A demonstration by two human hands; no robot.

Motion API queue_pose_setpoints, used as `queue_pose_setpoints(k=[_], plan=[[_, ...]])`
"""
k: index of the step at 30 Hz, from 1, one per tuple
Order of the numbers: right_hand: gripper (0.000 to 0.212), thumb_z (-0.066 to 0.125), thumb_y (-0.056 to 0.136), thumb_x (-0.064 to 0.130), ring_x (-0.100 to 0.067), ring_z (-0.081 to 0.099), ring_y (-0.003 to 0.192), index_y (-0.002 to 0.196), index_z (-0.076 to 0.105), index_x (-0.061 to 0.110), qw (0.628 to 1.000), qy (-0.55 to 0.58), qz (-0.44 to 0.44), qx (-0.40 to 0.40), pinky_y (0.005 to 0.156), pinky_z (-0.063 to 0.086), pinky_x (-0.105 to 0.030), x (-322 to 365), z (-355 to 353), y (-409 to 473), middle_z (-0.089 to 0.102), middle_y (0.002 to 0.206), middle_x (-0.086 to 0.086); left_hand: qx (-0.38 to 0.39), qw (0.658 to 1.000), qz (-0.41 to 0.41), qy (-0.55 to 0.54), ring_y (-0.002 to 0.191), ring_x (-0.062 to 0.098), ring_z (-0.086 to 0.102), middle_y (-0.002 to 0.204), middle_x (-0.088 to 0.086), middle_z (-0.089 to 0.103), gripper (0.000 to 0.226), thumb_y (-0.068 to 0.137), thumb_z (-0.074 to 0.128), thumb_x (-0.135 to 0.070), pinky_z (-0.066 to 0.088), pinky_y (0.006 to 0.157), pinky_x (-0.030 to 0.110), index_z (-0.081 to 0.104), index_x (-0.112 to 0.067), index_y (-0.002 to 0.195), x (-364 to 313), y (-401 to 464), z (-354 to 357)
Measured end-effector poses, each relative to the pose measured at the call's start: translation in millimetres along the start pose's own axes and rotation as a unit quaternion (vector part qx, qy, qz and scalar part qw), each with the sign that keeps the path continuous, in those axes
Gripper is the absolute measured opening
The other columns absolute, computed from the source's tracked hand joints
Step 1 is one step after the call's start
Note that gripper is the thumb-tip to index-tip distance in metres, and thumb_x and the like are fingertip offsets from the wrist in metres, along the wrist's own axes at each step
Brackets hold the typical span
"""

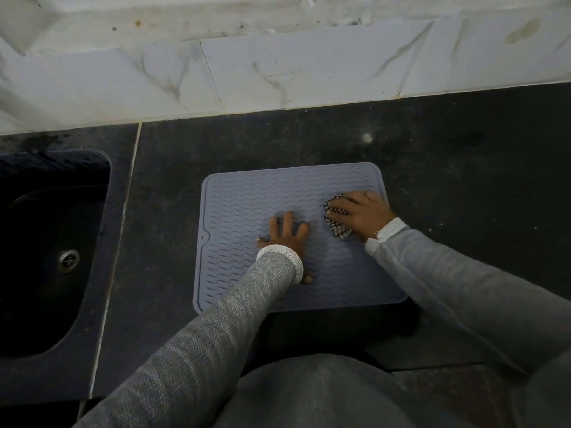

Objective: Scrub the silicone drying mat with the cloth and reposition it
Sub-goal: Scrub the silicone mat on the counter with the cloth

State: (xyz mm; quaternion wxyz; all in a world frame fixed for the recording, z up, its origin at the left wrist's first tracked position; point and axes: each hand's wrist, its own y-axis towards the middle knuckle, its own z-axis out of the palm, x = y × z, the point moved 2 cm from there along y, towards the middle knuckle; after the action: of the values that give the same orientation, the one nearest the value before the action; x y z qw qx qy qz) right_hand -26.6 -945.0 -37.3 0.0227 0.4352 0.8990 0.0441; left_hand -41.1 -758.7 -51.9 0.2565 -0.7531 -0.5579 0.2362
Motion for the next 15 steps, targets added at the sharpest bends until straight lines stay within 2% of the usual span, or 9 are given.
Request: queue_pose_setpoints(k=[3, 4, 7, 9, 12, 15], plan=[[0.037, 0.069, 0.069, 0.010, -0.037, 0.067, 0.091, 0.106, 0.071, 0.015, 0.999, -0.020, -0.025, -0.031, 0.069, 0.053, -0.046, -16.6, 4.7, -21.9, 0.069, 0.109, -0.010, 0.000, 1.000, 0.003, -0.002, 0.139, 0.040, -0.015, 0.152, 0.006, -0.021, 0.117, 0.062, 0.082, -0.048, 0.021, 0.104, 0.067, 0.001, -0.031, 0.145, 0.6, -0.4, -0.2], [0.037, 0.070, 0.068, 0.011, -0.035, 0.067, 0.090, 0.106, 0.071, 0.015, 0.998, -0.032, -0.027, -0.038, 0.066, 0.052, -0.043, -25.3, 4.3, -30.7, 0.070, 0.109, -0.009, 0.000, 1.000, 0.002, -0.003, 0.139, 0.040, -0.015, 0.152, 0.007, -0.020, 0.117, 0.062, 0.082, -0.048, 0.021, 0.104, 0.068, 0.001, -0.032, 0.145, 1.1, -0.4, -0.6], [0.057, 0.089, 0.047, 0.007, -0.033, 0.068, 0.086, 0.101, 0.073, 0.016, 0.998, -0.053, -0.019, -0.009, 0.061, 0.051, -0.041, -43.4, 1.1, -47.3, 0.071, 0.104, -0.007, 0.004, 1.000, 0.001, -0.004, 0.139, 0.039, -0.016, 0.152, 0.006, -0.021, 0.118, 0.062, 0.082, -0.047, 0.021, 0.104, 0.068, 0.001, -0.032, 0.146, 1.1, 0.5, -0.9], [0.058, 0.092, 0.042, 0.008, -0.032, 0.068, 0.084, 0.097, 0.074, 0.017, 0.999, -0.043, -0.003, 0.008, 0.061, 0.051, -0.039, -45.3, -2.8, -47.0, 0.072, 0.101, -0.005, 0.008, 1.000, 0.000, -0.006, 0.139, 0.040, -0.016, 0.152, 0.007, -0.021, 0.118, 0.062, 0.082, -0.047, 0.021, 0.104, 0.068, 0.000, -0.032, 0.146, 0.7, 1.2, -0.4], [0.056, 0.091, 0.045, 0.012, -0.035, 0.066, 0.090, 0.099, 0.074, 0.015, 0.999, 0.000, 0.033, -0.014, 0.066, 0.050, -0.043, -34.6, -6.2, -30.6, 0.070, 0.106, -0.008, 0.006, 1.000, -0.002, -0.002, 0.139, 0.040, -0.016, 0.152, 0.007, -0.021, 0.119, 0.062, 0.082, -0.047, 0.021, 0.104, 0.068, 0.000, -0.032, 0.146, 0.0, 1.9, -0.6], [0.056, 0.088, 0.049, 0.009, -0.037, 0.065, 0.094, 0.102, 0.073, 0.015, 1.000, 0.010, 0.010, -0.013, 0.072, 0.052, -0.050, -9.5, -0.3, -9.5, 0.069, 0.110, -0.010, 0.005, 1.000, -0.001, 0.000, 0.139, 0.041, -0.016, 0.152, 0.007, -0.021, 0.119, 0.061, 0.082, -0.048, 0.021, 0.104, 0.068, -0.001, -0.031, 0.146, 0.2, 1.9, 0.1]])
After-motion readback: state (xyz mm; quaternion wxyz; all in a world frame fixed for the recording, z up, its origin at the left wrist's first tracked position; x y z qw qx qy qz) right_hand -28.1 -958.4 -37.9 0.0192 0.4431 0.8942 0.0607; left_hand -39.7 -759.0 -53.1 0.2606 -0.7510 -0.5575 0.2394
